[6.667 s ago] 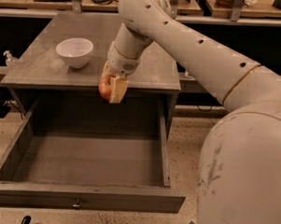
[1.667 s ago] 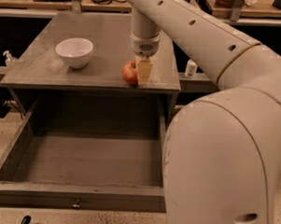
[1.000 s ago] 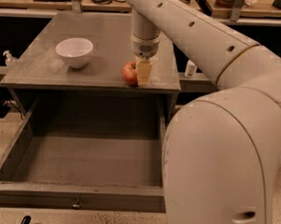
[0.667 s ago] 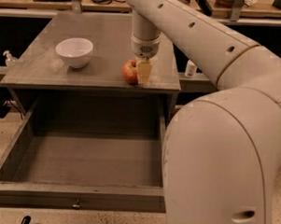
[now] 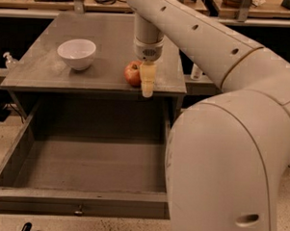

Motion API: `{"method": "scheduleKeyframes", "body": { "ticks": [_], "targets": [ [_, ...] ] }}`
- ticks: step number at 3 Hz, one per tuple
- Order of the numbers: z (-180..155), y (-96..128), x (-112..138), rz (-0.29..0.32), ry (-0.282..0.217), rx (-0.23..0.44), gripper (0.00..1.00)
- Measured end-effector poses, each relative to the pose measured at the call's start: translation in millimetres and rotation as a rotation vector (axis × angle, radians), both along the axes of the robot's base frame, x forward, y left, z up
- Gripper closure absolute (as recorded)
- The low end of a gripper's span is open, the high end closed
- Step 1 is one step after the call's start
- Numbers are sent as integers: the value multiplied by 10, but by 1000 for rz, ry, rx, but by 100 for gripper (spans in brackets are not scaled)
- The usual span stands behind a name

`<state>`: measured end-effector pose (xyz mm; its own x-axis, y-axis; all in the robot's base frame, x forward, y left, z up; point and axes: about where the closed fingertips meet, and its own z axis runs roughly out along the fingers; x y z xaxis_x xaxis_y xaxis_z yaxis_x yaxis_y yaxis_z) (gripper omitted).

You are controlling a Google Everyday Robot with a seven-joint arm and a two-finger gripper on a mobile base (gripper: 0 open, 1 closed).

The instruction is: Pick apple from top drawer and place on counter

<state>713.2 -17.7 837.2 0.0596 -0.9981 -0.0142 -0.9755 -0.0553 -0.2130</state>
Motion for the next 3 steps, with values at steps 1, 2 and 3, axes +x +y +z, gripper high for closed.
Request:
{"method": "scheduleKeyframes", "body": {
  "ticks": [1, 2, 3],
  "targets": [
    [13, -13, -3, 2, -4, 14, 0],
    [73, -78, -23, 10, -18, 80, 0],
    [73, -78, -23, 10, -18, 80, 0]
  ]
}}
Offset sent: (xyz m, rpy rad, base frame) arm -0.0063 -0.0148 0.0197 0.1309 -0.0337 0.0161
